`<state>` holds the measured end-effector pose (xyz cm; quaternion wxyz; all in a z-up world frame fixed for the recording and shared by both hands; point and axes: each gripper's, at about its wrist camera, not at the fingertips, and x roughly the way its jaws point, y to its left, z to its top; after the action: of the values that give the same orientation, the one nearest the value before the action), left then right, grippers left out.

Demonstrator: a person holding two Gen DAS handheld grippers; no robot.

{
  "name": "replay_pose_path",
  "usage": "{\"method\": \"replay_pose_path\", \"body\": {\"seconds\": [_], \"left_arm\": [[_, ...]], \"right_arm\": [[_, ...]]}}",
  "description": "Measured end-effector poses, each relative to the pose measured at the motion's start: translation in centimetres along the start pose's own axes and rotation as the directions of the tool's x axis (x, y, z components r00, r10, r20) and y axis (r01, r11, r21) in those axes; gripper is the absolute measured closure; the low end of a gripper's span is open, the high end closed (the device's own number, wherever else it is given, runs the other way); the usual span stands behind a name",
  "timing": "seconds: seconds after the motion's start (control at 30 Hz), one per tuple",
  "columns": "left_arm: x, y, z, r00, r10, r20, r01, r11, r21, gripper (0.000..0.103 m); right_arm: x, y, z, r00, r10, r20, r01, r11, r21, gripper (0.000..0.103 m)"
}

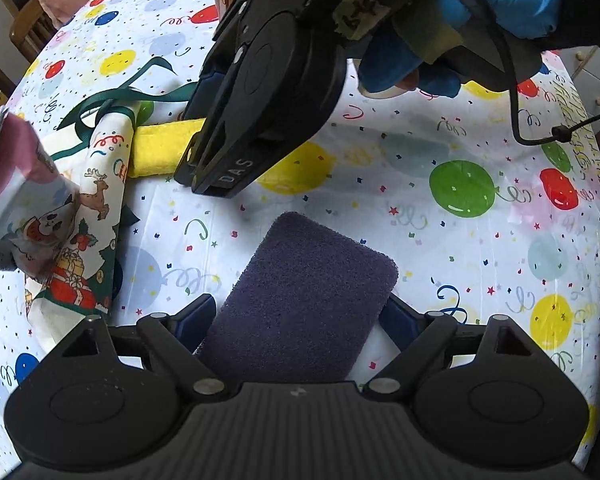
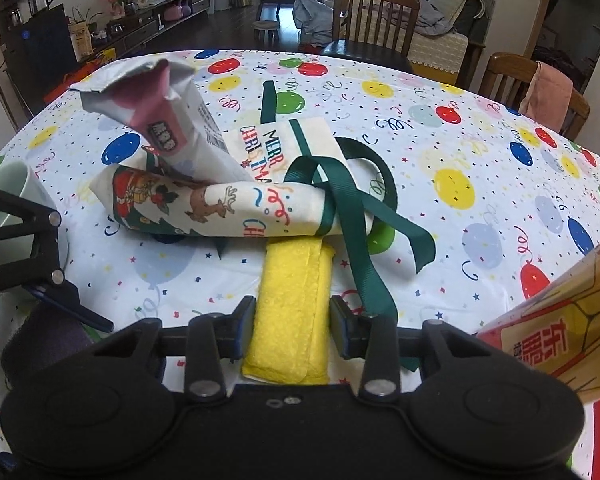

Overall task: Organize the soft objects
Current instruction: 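Grasp the purple-green sponge with the left gripper while the right grasps the yellow cloth, then carry the sponge and yellow cloth with both grippers into the red box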

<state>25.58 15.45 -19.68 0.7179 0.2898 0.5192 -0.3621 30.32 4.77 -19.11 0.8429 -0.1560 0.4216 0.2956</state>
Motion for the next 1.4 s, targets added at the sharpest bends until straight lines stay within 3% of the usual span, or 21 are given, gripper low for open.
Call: {"method": "replay_pose_path", "body": {"seconds": [0.23,0.53,0.87,1.1,1.4], "left_arm": [[-0.5,-1.0,0.1,1.000,0.002,0.007,-0.002,1.000,0.010,0.015],[-2.4,-2.6,0.7,0.998,0.024,0.056,-0.024,1.000,0.001,0.015],[-6.7,-5.1,1.6,0.981,0.073,0.180,-0.048,0.990,-0.136,0.015],[-10.8,-6.5,2.6,0.953,0.126,0.277,-0.031,0.946,-0.323,0.015],[-15.0,-8.4,4.7,0.909,0.203,0.363,-0.007,0.881,-0.473,0.015]], "right_arm": [[-2.3,-0.2,-0.7,0.999,0.039,0.015,-0.039,0.999,0.010,0.067],[-8.1,-1.8,-3.5,0.997,0.061,0.041,-0.065,0.992,0.105,0.067],[-16.1,-2.7,-6.4,0.995,0.012,0.095,-0.029,0.983,0.180,0.067],[-21.8,-3.0,-7.9,0.989,-0.053,0.138,0.023,0.978,0.209,0.067],[-26.5,-4.4,-9.4,0.975,-0.111,0.190,0.066,0.971,0.230,0.067]]}}
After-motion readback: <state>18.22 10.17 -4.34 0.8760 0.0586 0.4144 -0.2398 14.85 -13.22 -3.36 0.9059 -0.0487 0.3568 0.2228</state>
